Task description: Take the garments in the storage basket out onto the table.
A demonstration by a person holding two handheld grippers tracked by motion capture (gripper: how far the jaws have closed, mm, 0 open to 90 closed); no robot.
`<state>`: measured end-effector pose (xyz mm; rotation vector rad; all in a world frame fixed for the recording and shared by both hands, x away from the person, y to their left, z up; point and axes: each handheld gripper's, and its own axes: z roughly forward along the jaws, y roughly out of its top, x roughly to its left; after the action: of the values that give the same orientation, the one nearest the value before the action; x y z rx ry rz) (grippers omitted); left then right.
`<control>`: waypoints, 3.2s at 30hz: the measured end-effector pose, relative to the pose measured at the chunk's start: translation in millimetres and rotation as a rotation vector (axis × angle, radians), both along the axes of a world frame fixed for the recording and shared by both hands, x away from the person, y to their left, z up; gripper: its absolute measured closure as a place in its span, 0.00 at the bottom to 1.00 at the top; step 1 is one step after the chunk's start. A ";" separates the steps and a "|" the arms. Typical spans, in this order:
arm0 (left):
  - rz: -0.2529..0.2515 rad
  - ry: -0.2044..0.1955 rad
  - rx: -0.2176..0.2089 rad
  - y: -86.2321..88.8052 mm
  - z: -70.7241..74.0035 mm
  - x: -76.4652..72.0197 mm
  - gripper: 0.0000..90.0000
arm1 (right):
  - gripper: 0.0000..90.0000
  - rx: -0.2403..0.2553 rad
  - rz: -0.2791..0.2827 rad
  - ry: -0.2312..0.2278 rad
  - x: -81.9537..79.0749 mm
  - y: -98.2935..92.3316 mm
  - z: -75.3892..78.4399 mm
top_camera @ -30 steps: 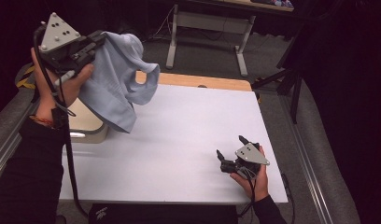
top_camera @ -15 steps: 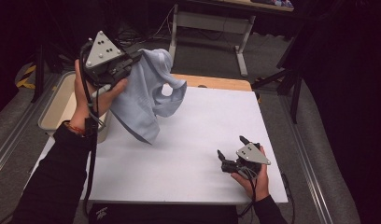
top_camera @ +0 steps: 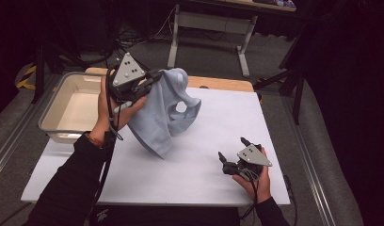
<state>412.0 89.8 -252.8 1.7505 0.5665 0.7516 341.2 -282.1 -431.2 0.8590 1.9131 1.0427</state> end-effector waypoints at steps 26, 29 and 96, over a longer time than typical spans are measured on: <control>-0.053 0.136 0.046 -5.8 -93.4 2.9 0.94 | 0.09 -0.041 0.029 0.029 2.5 4.5 -3.8; -0.035 0.133 0.075 -4.1 -101.5 2.7 0.92 | 0.14 -0.048 0.051 0.048 4.1 6.5 -4.6; -0.273 0.306 0.402 28.2 -221.5 -55.3 0.89 | 0.61 -0.032 0.658 0.455 61.2 152.8 -19.7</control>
<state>356.8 117.9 -474.3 2.2847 0.3804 0.4248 402.4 -129.2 -450.9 0.4670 2.6958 1.2538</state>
